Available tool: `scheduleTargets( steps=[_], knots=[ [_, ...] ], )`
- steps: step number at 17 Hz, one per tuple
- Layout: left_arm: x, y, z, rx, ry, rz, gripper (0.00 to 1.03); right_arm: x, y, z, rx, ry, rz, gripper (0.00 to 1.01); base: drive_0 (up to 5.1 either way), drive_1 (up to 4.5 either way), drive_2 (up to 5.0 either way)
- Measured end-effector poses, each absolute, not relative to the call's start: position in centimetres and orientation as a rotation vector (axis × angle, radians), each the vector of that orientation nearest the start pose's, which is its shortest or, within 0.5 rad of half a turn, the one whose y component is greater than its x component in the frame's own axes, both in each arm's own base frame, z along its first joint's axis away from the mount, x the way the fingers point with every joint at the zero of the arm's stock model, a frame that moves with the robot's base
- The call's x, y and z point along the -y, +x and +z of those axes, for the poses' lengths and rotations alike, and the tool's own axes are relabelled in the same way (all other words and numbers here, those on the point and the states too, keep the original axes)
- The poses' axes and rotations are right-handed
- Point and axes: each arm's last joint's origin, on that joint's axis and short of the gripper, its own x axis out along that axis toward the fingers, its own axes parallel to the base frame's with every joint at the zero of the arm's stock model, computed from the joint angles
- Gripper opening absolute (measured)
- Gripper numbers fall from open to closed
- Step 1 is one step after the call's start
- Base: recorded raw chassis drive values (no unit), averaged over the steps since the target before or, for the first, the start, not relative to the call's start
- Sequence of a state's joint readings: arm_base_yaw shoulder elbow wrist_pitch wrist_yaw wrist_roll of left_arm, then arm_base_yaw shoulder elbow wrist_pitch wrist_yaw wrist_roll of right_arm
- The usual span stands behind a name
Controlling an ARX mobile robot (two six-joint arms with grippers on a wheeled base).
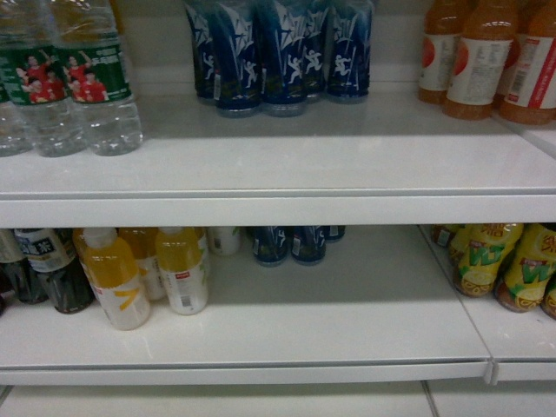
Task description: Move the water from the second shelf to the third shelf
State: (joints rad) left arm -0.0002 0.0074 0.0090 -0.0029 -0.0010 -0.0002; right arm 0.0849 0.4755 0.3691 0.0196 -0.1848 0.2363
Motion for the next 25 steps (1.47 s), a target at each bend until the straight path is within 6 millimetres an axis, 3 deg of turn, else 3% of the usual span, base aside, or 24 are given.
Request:
scheduleTargets(
  steps=[25],
  knots=[
    [0.00, 9.76, 16.57, -0.001, 0.000, 0.000, 0.98, -1.65, 13.02, 24.94, -0.120, 0.239, 0.258, 0.42, -5.0, 2.47, 2.5]
  ],
)
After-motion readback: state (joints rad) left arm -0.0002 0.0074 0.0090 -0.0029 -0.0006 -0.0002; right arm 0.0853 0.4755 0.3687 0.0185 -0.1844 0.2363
